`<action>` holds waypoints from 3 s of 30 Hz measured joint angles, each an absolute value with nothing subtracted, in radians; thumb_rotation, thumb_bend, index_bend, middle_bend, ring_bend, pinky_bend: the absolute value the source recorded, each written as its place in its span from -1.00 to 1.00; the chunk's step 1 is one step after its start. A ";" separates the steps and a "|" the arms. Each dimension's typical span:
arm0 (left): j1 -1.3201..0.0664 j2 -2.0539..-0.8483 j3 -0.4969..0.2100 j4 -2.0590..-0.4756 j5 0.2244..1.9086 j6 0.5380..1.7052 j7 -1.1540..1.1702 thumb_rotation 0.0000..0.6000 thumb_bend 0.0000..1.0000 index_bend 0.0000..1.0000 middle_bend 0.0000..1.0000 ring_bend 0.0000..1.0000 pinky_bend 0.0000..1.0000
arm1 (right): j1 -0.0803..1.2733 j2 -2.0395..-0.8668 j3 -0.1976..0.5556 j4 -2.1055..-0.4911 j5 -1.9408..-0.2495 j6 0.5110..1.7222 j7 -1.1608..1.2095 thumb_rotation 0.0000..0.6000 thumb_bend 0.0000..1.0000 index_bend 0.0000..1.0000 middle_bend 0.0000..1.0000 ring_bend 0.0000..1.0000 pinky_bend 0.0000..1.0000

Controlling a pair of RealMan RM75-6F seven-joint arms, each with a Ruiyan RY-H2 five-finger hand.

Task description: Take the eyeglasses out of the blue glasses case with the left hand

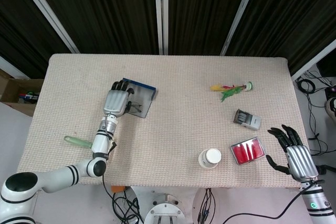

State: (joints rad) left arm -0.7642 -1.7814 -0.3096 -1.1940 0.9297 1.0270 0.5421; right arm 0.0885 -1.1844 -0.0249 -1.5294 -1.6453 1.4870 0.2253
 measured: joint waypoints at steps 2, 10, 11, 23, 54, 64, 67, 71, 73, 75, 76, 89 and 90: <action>-0.750 -1.764 -0.302 -1.217 0.894 1.037 0.584 1.00 -0.08 -0.27 -0.85 -0.91 -0.79 | 0.088 -1.184 -0.025 -1.530 -1.647 1.489 0.225 1.00 -0.51 -0.63 -0.65 -1.00 -0.84; -0.752 -1.789 -0.302 -1.215 0.775 1.052 0.674 1.00 -0.11 -0.21 -0.85 -0.91 -0.79 | 0.083 -1.184 -0.029 -1.528 -1.649 1.496 0.228 1.00 -0.51 -0.63 -0.65 -1.00 -0.84; -0.754 -1.794 -0.303 -1.214 0.770 1.051 0.674 1.00 -0.11 -0.20 -0.85 -0.91 -0.79 | 0.083 -1.184 -0.030 -1.527 -1.649 1.497 0.228 1.00 -0.51 -0.63 -0.65 -1.00 -0.84; -0.775 -1.835 -0.296 -1.182 0.765 1.054 0.671 1.00 -0.11 -0.10 -0.83 -0.91 -0.79 | 0.079 -1.183 -0.032 -1.521 -1.645 1.499 0.237 1.00 -0.51 -0.63 -0.65 -1.00 -0.83; -0.734 -1.793 -0.264 -1.278 0.857 1.109 0.588 1.00 0.17 0.29 -0.59 -0.91 -0.79 | 0.079 -1.178 -0.031 -1.523 -1.640 1.494 0.242 1.00 -0.51 -0.63 -0.65 -1.00 -0.83; -0.649 -1.673 -0.150 -1.567 0.998 1.220 0.611 1.00 0.16 0.28 -0.59 -0.91 -0.78 | 0.084 -1.181 -0.029 -1.520 -1.644 1.490 0.241 1.00 -0.51 -0.63 -0.65 -1.00 -0.83; -0.637 -1.661 -0.105 -1.622 1.040 1.235 0.650 1.00 0.16 0.27 -0.59 -0.91 -0.78 | 0.085 -1.182 -0.029 -1.521 -1.644 1.489 0.239 1.00 -0.52 -0.63 -0.65 -1.00 -0.83; -0.641 -1.677 -0.079 -1.639 1.062 1.225 0.698 1.00 0.16 0.26 -0.60 -0.91 -0.78 | 0.085 -1.183 -0.030 -1.523 -1.644 1.489 0.236 1.00 -0.51 -0.63 -0.65 -1.00 -0.83; -0.650 -1.699 -0.078 -1.633 1.062 1.212 0.719 1.00 0.16 0.25 -0.61 -0.91 -0.78 | 0.083 -1.182 -0.031 -1.524 -1.644 1.491 0.235 1.00 -0.51 -0.63 -0.65 -1.00 -0.83; -0.658 -1.721 -0.080 -1.624 1.065 1.204 0.724 1.00 0.16 0.21 -0.61 -0.91 -0.78 | 0.081 -1.180 -0.031 -1.525 -1.644 1.496 0.235 1.00 -0.51 -0.63 -0.65 -1.00 -0.83; -0.664 -1.736 -0.082 -1.616 1.068 1.198 0.728 1.00 0.12 0.14 -0.63 -0.91 -0.78 | 0.078 -1.179 -0.031 -1.525 -1.643 1.498 0.235 1.00 -0.51 -0.63 -0.65 -1.00 -0.83; -0.673 -1.741 -0.112 -1.648 1.087 1.204 0.725 1.00 -0.35 -0.59 -0.73 -0.91 -0.79 | 0.076 -1.175 -0.031 -1.520 -1.644 1.503 0.246 1.00 -0.51 -0.63 -0.65 -1.00 -0.83; -0.667 -1.728 -0.114 -1.658 1.092 1.216 0.719 1.00 -0.35 -0.59 -0.73 -0.91 -0.78 | 0.076 -1.174 -0.031 -1.519 -1.644 1.503 0.246 1.00 -0.51 -0.63 -0.65 -1.00 -0.83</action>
